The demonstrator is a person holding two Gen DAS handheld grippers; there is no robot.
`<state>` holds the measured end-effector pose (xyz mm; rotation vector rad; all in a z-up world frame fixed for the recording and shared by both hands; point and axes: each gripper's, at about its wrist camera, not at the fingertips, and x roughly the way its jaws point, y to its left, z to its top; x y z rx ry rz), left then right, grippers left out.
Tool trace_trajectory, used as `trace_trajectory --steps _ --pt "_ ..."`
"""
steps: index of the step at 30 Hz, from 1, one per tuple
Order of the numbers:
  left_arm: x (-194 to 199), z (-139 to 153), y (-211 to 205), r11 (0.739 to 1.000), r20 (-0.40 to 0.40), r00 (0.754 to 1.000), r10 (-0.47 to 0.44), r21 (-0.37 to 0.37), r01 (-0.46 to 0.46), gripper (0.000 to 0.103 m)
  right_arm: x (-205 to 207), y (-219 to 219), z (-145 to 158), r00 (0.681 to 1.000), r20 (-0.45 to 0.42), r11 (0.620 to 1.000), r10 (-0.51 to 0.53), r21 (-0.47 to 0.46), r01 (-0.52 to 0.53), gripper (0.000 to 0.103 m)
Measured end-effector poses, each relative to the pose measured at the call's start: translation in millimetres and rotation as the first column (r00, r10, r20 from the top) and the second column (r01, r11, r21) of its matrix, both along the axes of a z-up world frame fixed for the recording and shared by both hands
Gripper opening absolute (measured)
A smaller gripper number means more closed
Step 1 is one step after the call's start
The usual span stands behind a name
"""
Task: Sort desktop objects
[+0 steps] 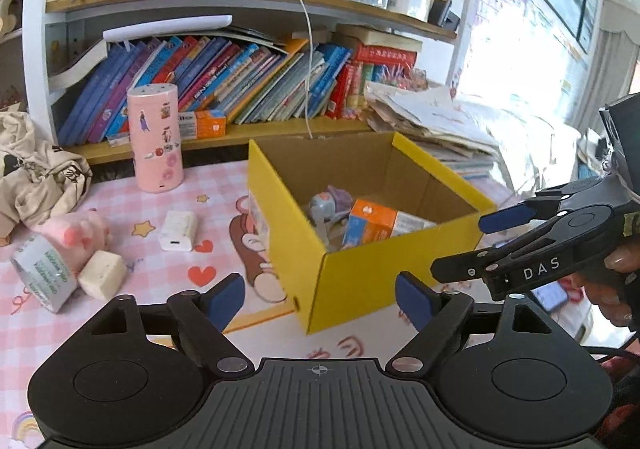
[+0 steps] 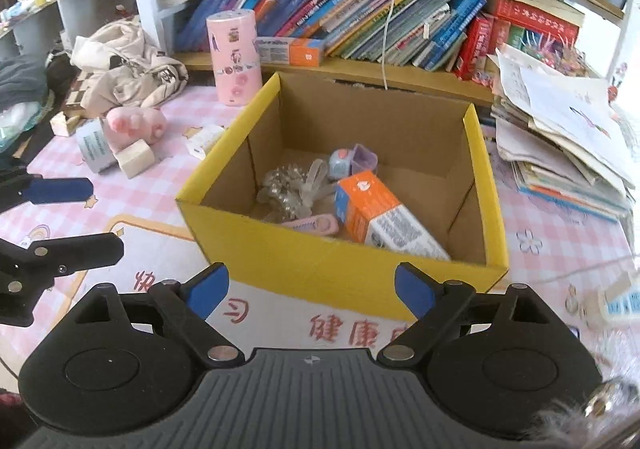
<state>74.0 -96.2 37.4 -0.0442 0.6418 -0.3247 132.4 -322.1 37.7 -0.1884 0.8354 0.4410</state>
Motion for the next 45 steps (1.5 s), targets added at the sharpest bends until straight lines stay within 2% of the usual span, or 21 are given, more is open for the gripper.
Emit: trace_trajectory --steps 7,12,20,31,45 --pt "-9 -6 29 0.999 -0.035 0.998 -0.046 0.019 0.047 0.088 -23 32 -10 0.998 -0.030 0.998 -0.050 -0.036 0.049 0.094" --pt "-15 -12 46 0.996 -0.060 0.996 -0.069 0.046 0.071 0.092 -34 53 -18 0.995 -0.057 0.996 -0.081 -0.052 0.078 0.097" --pt "-23 -20 73 0.991 -0.100 0.991 -0.084 0.092 0.093 0.093 -43 90 -31 0.991 -0.101 0.995 -0.082 -0.057 0.077 0.098" --pt "-32 -28 116 0.988 -0.135 0.990 -0.044 0.138 0.063 0.094 -52 153 -47 0.988 -0.156 0.997 0.019 -0.072 -0.031 0.098" --pt "-34 -31 159 0.995 -0.123 0.991 0.044 0.097 -0.032 0.094 -58 208 -48 0.979 -0.129 0.974 0.157 -0.147 -0.175 0.098"
